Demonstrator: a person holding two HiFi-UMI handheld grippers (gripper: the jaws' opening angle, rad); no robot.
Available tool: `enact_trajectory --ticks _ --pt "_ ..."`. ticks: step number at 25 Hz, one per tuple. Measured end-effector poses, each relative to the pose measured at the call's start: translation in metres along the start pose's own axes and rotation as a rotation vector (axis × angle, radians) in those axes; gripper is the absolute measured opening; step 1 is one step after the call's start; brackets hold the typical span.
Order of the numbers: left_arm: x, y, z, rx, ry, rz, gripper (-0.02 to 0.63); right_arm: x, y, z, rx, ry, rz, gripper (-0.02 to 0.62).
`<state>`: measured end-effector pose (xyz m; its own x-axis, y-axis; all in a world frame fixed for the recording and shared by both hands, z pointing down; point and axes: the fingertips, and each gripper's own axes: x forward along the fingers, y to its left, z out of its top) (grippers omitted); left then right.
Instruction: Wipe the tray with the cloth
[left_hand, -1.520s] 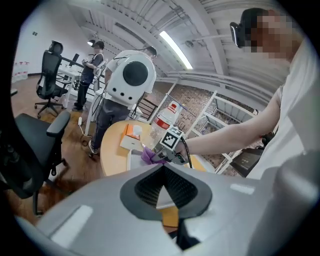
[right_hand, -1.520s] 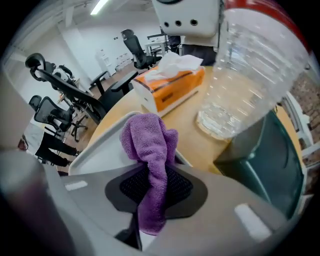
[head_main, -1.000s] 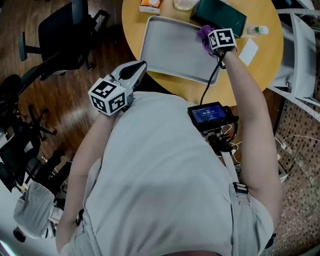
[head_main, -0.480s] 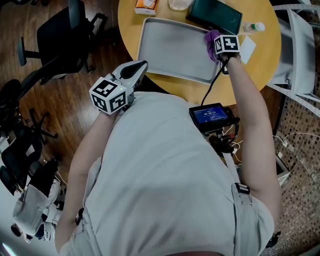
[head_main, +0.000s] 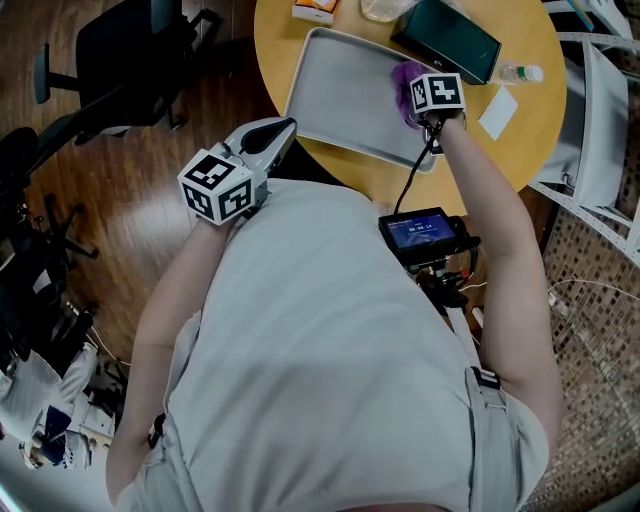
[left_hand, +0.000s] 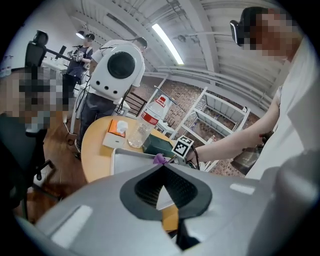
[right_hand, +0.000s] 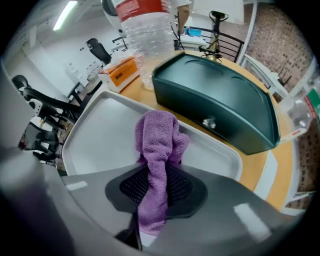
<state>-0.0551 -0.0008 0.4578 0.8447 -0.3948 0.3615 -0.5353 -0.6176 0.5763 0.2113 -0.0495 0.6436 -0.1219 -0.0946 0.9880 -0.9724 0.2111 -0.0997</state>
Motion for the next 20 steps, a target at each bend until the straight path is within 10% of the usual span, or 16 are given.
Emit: enact_trajectory --ticks 20 --pt "-0.081 0.057 -0.004 -0.025 -0.042 0.113 0.0 0.031 0.215 0.079 -0.4 -0.015 0.171 0.075"
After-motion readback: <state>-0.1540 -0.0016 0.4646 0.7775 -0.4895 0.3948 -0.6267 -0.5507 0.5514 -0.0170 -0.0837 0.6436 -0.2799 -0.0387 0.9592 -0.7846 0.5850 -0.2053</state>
